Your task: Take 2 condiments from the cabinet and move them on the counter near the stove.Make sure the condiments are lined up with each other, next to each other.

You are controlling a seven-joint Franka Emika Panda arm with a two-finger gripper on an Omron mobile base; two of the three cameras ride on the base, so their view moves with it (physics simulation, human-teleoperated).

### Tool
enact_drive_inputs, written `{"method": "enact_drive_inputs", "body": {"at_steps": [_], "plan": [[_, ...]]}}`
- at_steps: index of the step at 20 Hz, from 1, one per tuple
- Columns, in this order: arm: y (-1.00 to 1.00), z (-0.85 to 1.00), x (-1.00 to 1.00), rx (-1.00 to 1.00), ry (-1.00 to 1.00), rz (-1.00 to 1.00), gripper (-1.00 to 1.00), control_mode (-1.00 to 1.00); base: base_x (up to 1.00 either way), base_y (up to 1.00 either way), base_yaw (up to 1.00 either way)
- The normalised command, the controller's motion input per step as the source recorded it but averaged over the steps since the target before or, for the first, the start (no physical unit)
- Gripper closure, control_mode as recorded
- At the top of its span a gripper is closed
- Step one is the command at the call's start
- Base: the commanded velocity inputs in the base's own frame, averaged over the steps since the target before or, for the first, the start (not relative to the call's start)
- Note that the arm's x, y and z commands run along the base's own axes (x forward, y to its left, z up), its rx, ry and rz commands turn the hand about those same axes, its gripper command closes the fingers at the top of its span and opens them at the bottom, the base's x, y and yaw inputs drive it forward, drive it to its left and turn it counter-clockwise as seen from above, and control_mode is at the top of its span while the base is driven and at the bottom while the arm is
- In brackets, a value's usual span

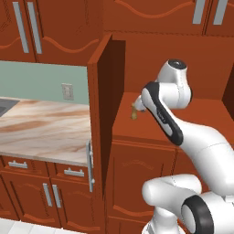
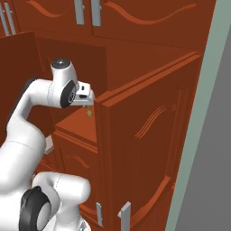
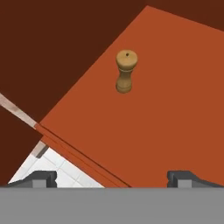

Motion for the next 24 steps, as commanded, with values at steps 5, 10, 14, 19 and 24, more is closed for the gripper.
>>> {"method": "enact_drive_inputs", "body": {"at_steps": [5, 10, 14, 19, 24], "plan": [[0.03, -0.09, 0.25, 0.00, 0.00, 0.00, -1.00, -1.00, 0.00, 0.00, 0.00], [0.01, -0.10, 0.25, 0.00, 0.00, 0.00, -1.00, -1.00, 0.00, 0.00, 0.00], [0.00, -0.19, 0.26, 0.00, -0.04, 0.00, -1.00, -1.00, 0.00, 0.00, 0.00], [0.00, -0.14, 0.31, 0.00, -0.01, 0.00, -1.00, -1.00, 0.00, 0.00, 0.00], [0.00, -0.04, 0.25, 0.00, 0.00, 0.00, -1.00, -1.00, 0.00, 0.00, 0.00]]}}
